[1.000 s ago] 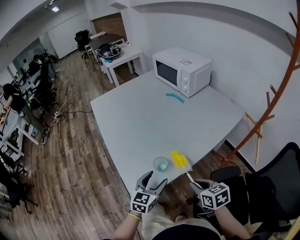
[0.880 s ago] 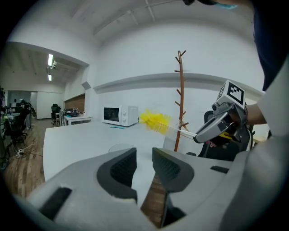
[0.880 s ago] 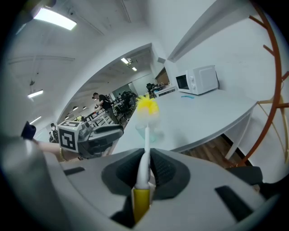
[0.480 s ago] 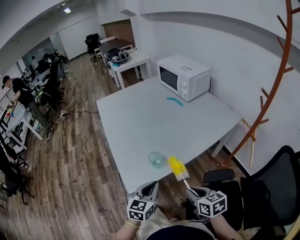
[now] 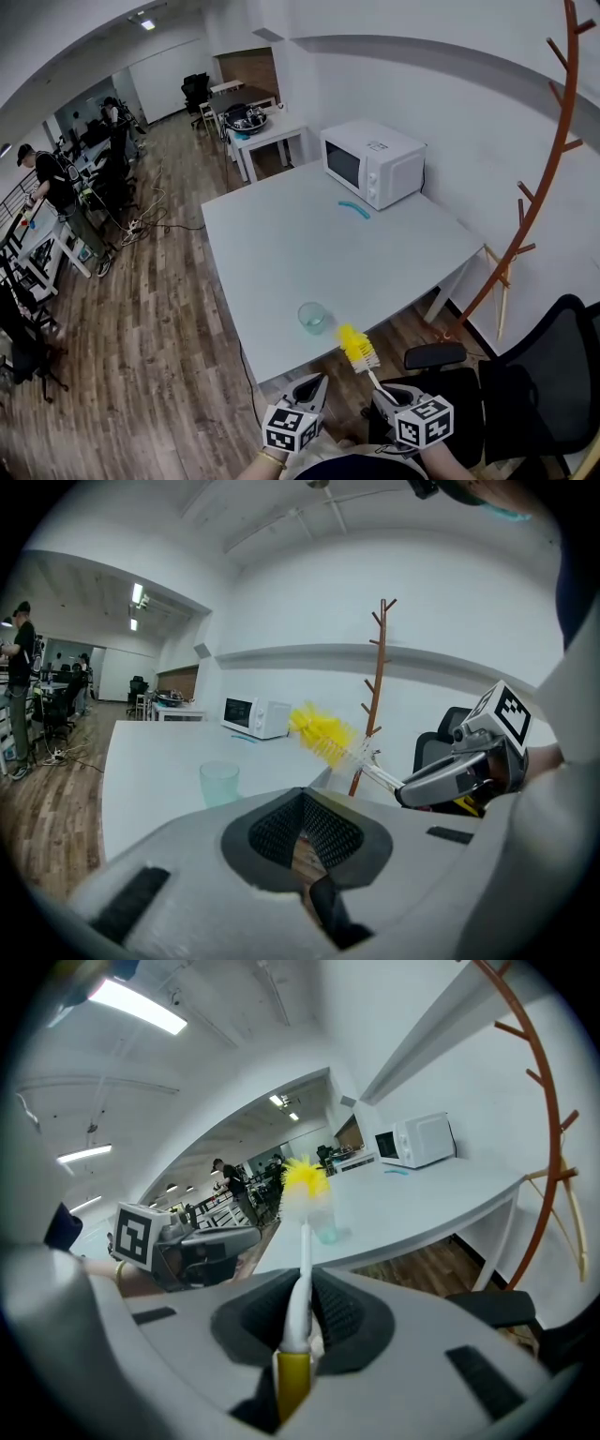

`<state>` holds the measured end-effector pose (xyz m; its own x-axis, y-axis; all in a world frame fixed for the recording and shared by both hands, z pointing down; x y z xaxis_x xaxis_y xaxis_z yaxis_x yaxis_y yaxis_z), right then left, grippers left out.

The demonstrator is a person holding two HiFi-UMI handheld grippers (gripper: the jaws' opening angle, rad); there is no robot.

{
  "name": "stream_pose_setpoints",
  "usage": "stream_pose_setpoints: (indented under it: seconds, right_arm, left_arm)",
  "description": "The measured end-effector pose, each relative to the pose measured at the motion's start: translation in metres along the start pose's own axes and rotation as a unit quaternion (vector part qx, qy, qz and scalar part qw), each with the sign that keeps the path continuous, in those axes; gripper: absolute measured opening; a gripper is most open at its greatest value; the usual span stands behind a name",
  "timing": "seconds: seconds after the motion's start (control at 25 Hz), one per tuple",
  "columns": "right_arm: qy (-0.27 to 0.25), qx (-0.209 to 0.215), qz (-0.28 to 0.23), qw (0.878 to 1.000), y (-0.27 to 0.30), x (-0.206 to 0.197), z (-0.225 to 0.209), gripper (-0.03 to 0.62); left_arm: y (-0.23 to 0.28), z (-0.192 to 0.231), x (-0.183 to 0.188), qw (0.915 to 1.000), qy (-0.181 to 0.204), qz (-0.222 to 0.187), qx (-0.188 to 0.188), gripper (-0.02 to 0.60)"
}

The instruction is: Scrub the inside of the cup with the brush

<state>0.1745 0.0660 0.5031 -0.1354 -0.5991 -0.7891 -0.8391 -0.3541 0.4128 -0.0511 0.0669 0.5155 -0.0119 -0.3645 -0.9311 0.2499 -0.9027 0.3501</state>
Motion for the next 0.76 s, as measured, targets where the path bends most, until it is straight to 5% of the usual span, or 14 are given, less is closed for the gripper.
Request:
stream_pose_setpoints:
  seconds: [0.76]
  right_arm:
    - [0.021,0.007,-0.023,0.999,0.012,0.0,0.0,0.052]
  left_arm:
    - [-0.003,0.006,-0.002,0.9999,0.014,-0.005,-0.002,0.018]
Point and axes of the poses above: the fingertips, and each gripper's own axes: y forward along the fingers, z to its left, x out of its top, the point moved 9 cm from there along -y, backward along the fingers, and after that the axes turned 14 degrees about x, right-handed, at the moved point
